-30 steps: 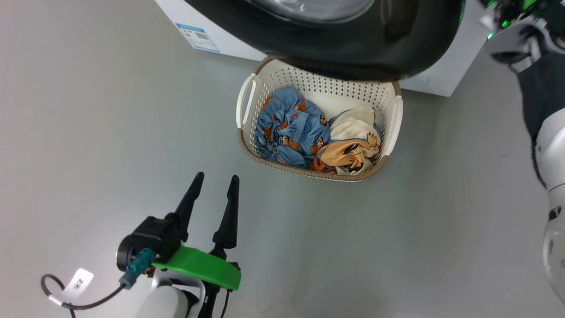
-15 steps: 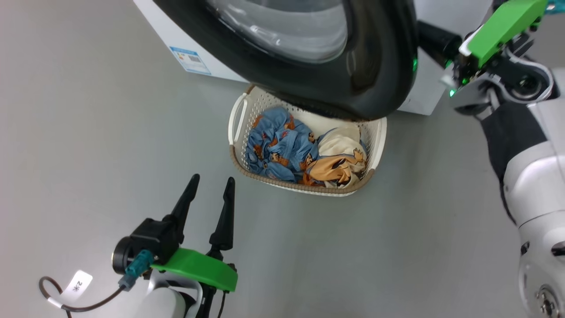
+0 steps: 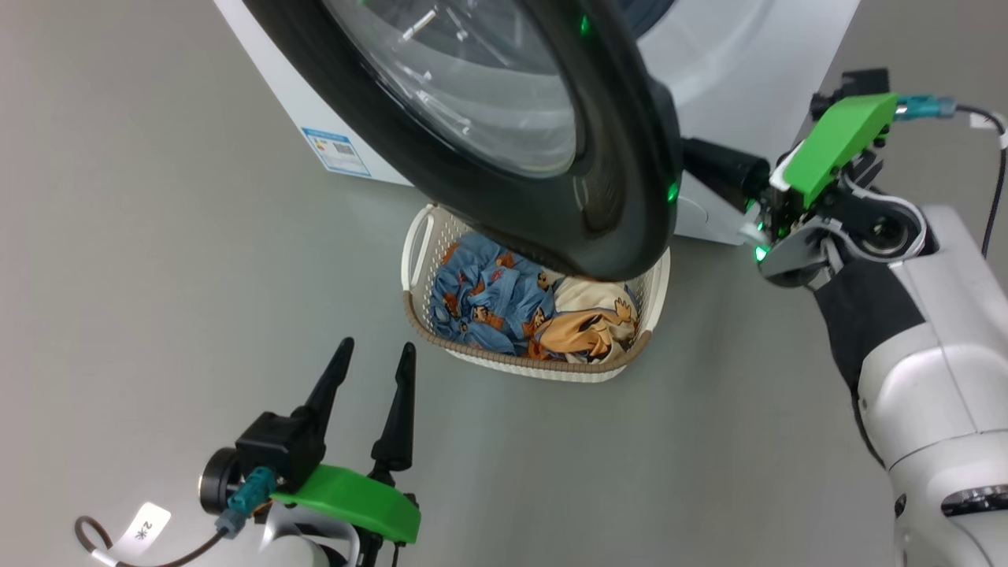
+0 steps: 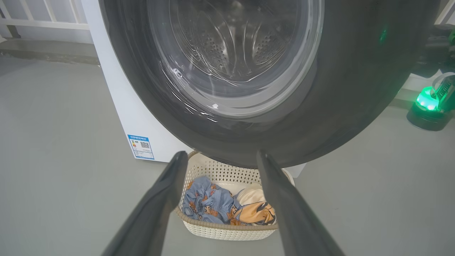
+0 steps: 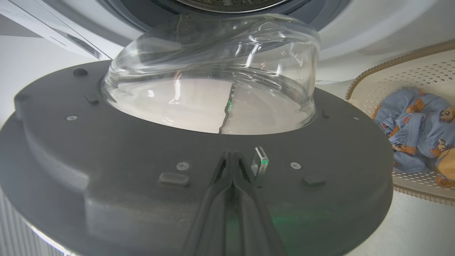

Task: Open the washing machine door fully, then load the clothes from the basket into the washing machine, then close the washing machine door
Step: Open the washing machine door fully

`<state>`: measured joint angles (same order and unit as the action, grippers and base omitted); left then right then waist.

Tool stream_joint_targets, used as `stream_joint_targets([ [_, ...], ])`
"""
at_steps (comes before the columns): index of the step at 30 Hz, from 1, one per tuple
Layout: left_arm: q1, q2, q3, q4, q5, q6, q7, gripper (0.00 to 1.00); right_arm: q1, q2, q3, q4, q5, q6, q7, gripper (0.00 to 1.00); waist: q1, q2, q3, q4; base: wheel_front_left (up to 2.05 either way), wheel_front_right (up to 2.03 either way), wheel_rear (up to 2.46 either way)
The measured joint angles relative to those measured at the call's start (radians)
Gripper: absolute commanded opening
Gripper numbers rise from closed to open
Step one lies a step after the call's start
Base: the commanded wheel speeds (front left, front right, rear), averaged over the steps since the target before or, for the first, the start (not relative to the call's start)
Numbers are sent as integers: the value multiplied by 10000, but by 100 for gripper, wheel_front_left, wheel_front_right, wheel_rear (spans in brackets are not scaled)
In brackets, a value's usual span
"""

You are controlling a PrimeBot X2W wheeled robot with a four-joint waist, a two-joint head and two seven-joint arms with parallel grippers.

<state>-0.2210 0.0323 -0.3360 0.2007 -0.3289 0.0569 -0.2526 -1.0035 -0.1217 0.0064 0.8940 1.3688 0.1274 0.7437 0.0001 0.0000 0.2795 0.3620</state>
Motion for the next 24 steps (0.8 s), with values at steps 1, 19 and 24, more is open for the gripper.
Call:
stream_joint_targets([
  [1,27,2,4,15,2,0,0,100,76,23,33,-23,40,0,50,0,0,0,-53,-3,0,0,0],
  [19,680,25,2,111,100,-12,0,100,1730,382,748,-637,825,0,487,0,0,0,-1052,63,0,0,0],
  [24,791,33,0,109,176,-59,0,100,2057,376,1250,-849,1457,0,518,0,-1,0,-1188,103,0,0,0],
])
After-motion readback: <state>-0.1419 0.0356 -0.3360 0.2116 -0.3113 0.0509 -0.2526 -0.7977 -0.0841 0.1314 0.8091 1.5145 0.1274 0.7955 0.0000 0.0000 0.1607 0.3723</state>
